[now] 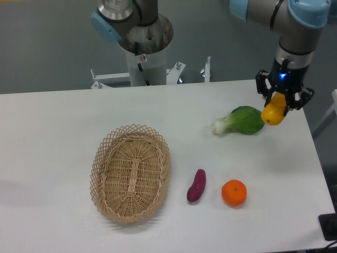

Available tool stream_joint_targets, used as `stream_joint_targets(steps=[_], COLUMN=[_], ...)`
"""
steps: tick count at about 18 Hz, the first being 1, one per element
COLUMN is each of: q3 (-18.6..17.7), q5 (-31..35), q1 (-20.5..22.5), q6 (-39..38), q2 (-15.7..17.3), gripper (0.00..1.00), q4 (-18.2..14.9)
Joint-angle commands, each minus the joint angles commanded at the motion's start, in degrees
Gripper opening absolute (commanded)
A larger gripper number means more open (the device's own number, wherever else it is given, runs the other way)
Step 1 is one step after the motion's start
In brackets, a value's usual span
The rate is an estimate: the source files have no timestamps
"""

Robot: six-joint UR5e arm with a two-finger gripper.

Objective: Place the mango in the basket
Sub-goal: 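Lift the held yellow mango up from beside the bok choy, then carry the yellow mango over the wicker basket and lower it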

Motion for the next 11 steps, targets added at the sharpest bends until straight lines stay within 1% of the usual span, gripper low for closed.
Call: stream_joint_targets(steps=[5, 8, 9, 11], q3=[-0.7, -1.93, -2.37, -2.46], q5=[-0.09, -0.18, -0.18, -0.09], q1=[-0.79, -1.32, -1.84, -4.21], q6=[-0.61, -3.16, -4.12, -7.54], q2=[0.09, 0.97, 1.05, 0.88], gripper=[0.47, 0.47, 0.47, 0.47], q4=[0.18, 0.53, 0.7, 0.79])
